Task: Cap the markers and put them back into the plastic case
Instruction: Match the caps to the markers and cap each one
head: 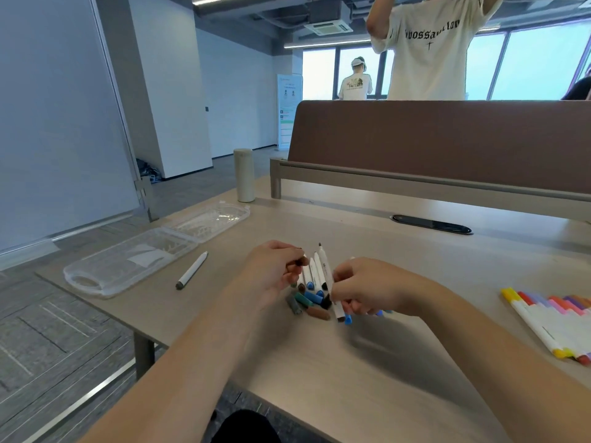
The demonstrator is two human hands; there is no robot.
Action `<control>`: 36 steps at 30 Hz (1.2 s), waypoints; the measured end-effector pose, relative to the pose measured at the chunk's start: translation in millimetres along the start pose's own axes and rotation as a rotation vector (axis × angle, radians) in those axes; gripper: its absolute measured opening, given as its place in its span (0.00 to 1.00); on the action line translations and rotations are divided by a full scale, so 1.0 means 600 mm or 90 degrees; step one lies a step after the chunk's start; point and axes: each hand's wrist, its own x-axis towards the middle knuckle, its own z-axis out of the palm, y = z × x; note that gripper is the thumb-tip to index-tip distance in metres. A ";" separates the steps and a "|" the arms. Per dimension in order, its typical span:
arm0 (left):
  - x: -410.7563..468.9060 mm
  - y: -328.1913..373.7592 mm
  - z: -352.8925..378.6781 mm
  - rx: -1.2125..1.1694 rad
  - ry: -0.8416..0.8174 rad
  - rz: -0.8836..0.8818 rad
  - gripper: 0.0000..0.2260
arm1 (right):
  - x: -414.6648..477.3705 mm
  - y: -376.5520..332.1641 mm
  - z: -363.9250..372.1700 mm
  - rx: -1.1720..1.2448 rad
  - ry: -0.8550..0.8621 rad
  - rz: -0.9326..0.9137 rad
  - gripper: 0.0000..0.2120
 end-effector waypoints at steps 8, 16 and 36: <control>0.004 -0.002 -0.001 -0.069 0.007 0.017 0.04 | -0.005 -0.009 0.009 0.072 -0.061 0.007 0.07; -0.008 0.003 0.001 -0.048 0.004 0.033 0.04 | -0.001 -0.005 0.013 0.017 -0.052 0.018 0.13; 0.000 -0.011 0.012 0.196 0.038 0.148 0.14 | 0.033 0.008 0.017 -0.092 0.187 -0.025 0.11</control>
